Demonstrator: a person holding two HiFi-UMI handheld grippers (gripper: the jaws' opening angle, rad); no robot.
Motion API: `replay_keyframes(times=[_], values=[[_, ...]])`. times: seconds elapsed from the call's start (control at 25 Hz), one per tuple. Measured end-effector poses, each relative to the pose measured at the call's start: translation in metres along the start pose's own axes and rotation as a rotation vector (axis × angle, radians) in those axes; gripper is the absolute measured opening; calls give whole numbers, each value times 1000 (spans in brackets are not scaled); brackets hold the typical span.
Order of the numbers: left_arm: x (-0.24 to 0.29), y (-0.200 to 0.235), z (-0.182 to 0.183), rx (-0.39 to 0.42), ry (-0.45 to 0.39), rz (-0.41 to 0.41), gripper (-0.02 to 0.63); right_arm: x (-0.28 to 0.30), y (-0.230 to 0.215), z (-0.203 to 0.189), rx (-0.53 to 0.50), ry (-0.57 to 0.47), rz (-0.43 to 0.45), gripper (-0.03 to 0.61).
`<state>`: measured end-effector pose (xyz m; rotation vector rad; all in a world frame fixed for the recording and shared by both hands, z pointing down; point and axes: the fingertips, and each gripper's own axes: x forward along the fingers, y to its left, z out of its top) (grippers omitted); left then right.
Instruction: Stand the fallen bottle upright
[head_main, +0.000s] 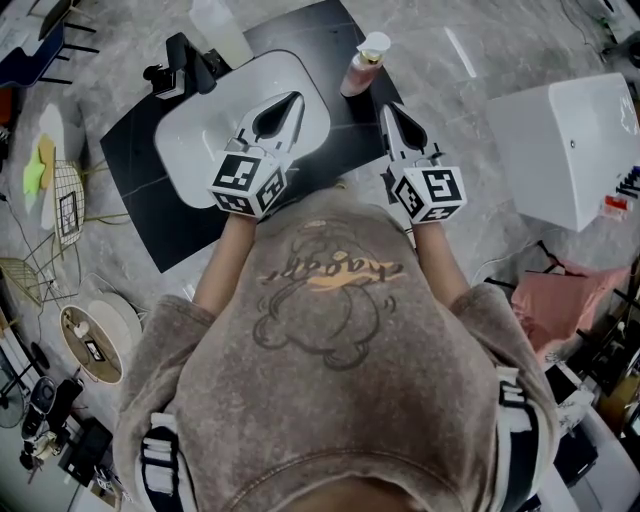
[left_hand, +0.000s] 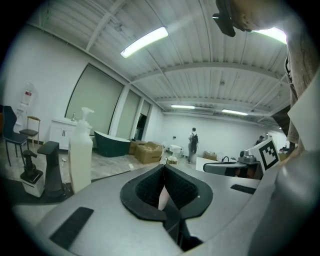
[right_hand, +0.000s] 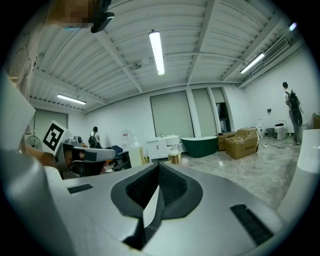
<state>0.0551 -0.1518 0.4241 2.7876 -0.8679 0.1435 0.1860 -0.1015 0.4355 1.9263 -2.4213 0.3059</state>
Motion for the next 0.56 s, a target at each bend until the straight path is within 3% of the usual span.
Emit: replay_keyframes(times=[0.56], values=[[-2,-1,0,-15,-2,-22,18,-1,0,-2,5,6,-22,0]])
